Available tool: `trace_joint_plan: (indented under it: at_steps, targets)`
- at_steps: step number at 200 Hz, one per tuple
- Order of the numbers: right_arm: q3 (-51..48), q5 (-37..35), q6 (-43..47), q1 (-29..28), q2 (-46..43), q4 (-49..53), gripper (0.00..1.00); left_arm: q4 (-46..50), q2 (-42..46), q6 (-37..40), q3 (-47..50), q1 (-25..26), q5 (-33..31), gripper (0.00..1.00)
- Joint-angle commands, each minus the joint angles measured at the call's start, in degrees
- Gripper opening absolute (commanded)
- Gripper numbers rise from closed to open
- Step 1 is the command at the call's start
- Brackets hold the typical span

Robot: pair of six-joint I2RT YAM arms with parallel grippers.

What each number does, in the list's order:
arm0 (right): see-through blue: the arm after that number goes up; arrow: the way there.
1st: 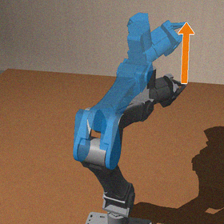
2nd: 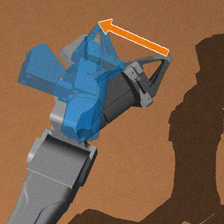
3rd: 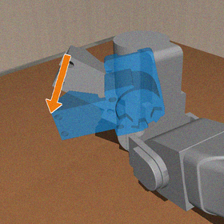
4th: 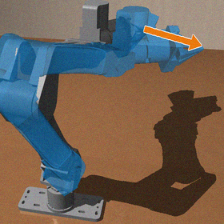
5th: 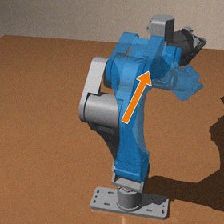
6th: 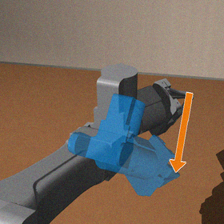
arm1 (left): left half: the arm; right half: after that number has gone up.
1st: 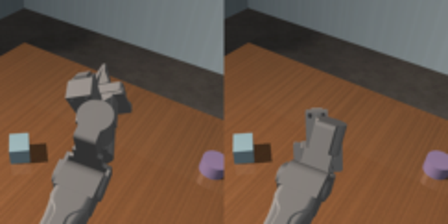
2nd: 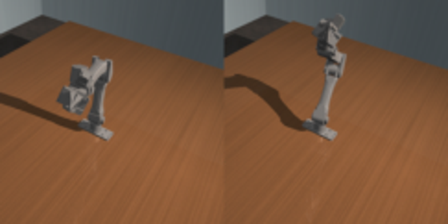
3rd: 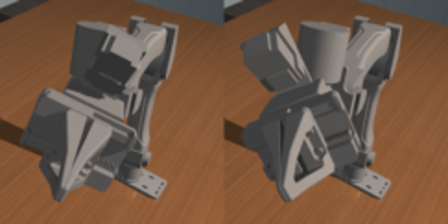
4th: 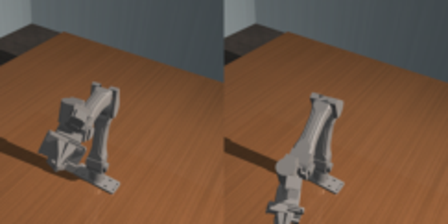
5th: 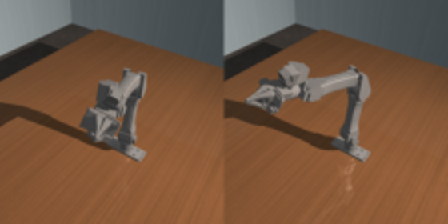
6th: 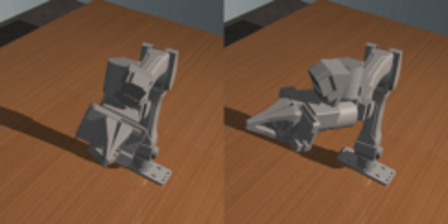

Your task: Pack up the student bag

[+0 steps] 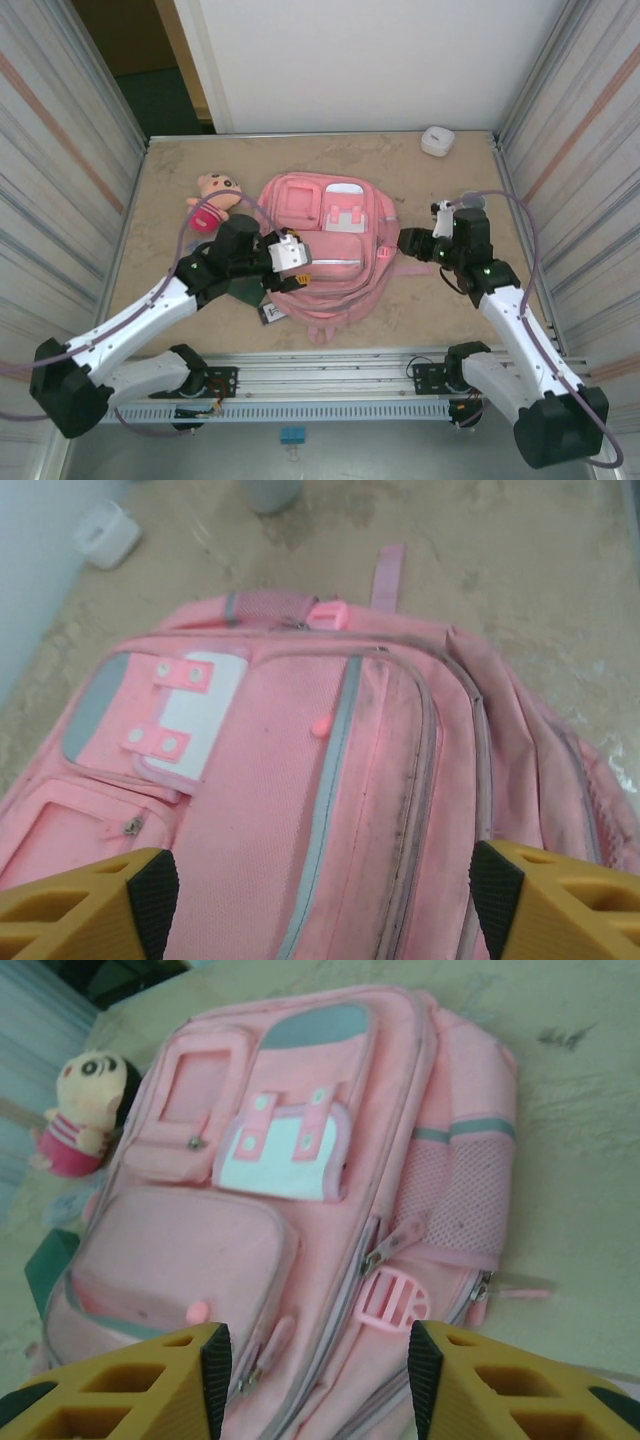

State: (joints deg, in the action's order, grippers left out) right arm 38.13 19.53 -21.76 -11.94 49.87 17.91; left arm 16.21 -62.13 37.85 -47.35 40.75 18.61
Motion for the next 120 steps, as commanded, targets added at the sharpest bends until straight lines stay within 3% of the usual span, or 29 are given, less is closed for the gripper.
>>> trace_joint_plan:
  at_steps: [1,85,107,120]
  targets:
    - [-2.3,1.0,2.4,-1.5,-1.9,-1.6,0.50,5.1,-4.9,5.0,-3.2,1.6,-2.5,0.80]
    - [-3.2,2.5,3.7,-4.9,-2.3,-3.4,0.51,-0.2,-23.8,8.3,-10.0,6.0,-4.3,0.86]
    - [-3.3,2.3,4.3,-5.2,-3.0,-3.5,0.51,-1.0,-27.3,9.3,-10.7,6.1,-8.0,0.78]
    - [-3.3,1.9,4.7,-5.1,-3.5,-3.4,0.51,-2.8,-28.0,9.7,-10.2,6.0,-9.9,0.64]
